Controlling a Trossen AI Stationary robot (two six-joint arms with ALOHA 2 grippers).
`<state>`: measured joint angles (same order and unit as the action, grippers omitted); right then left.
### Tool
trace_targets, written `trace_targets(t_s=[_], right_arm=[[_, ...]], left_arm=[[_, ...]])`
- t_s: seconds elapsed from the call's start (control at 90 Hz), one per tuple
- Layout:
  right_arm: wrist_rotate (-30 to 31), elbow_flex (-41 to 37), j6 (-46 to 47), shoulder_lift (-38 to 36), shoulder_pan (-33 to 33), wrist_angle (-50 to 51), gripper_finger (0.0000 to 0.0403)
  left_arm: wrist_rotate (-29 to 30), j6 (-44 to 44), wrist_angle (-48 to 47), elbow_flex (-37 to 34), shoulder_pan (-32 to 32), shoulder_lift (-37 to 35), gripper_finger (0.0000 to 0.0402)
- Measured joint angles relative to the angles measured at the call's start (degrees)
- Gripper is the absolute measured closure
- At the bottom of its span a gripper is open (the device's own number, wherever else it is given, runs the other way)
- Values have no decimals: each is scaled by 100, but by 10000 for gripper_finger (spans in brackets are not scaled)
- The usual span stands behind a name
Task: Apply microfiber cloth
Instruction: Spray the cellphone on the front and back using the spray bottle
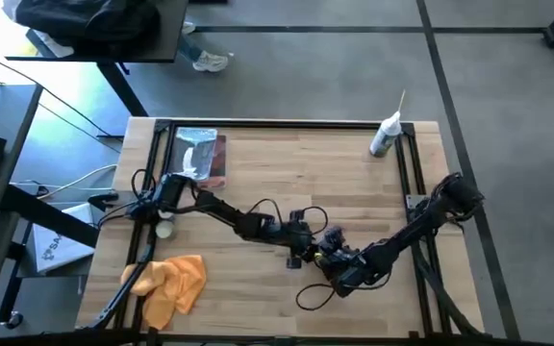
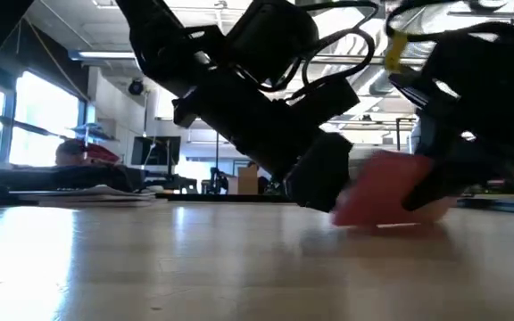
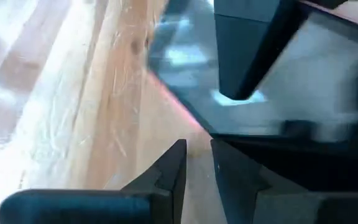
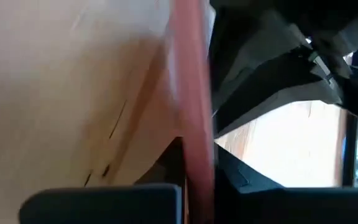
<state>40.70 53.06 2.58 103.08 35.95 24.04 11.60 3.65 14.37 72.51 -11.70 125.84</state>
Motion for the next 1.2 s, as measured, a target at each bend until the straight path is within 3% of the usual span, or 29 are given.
trace_targets(t_s=[0.167,0.3,0.422,0.556,0.656,0.756,0.989,1.2], right_arm=[[-281,762,1086,-402,-47,1947,400],[-277,860,1836,-1057,-46,2738,401],[-235,533,2550,-1877,-71,2766,401],[-276,82,2958,-2658,-238,2176,402],[-641,-284,3020,-3081,-475,1472,402],[-1308,-651,2839,-3332,-776,521,402],[-2754,-1534,2146,-3396,-1829,-1746,403],[-3497,-1690,1318,-3398,-2615,-2598,403]], left_arm=[[554,352,-2037,-29,46,-921,339],[706,498,-2055,-560,81,-1824,339],[541,382,-770,-1533,56,-2582,339],[81,236,2027,-2809,28,-2903,339],[-75,-4,3968,-3535,28,-2811,339],[-46,-264,5203,-3963,50,-2651,339],[-379,-389,6428,-4099,67,-2203,339],[-68,-614,6604,-4100,325,-2155,318]])
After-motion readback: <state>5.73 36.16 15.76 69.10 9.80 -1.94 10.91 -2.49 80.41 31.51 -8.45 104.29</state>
